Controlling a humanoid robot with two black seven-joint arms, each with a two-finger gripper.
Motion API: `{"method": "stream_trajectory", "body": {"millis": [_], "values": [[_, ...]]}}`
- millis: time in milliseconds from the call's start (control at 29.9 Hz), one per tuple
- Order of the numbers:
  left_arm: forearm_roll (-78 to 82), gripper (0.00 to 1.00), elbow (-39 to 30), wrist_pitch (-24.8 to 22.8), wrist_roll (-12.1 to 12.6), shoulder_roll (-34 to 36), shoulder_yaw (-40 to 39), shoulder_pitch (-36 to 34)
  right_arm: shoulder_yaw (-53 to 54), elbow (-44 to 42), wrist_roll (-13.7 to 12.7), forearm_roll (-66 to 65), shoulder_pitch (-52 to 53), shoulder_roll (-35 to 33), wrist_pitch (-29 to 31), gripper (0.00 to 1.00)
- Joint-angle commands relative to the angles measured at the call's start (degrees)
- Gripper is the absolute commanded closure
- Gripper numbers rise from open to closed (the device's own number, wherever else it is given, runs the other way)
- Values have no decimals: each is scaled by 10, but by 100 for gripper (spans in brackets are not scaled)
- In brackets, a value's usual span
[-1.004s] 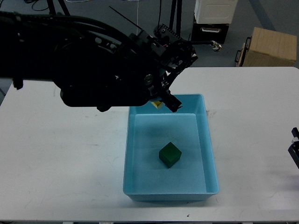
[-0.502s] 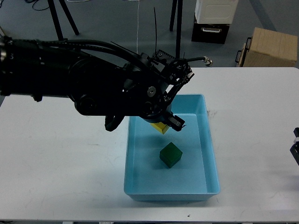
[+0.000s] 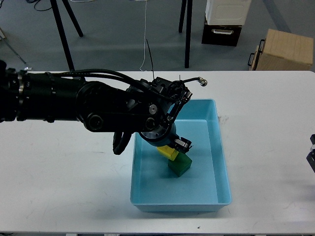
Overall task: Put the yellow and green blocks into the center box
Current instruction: 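Lower the yellow cube into the tray beside the green cube and release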
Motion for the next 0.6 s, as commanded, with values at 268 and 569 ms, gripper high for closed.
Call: {"method": "stream_trajectory", "body": {"millis": [268, 569], "values": [[-7, 94, 5, 0, 0, 0, -1, 26, 3, 0, 0, 0, -6, 0, 0, 0], [-7, 0, 5, 0, 0, 0, -15, 19, 3, 0, 0, -1, -6, 0, 0, 0]]}}
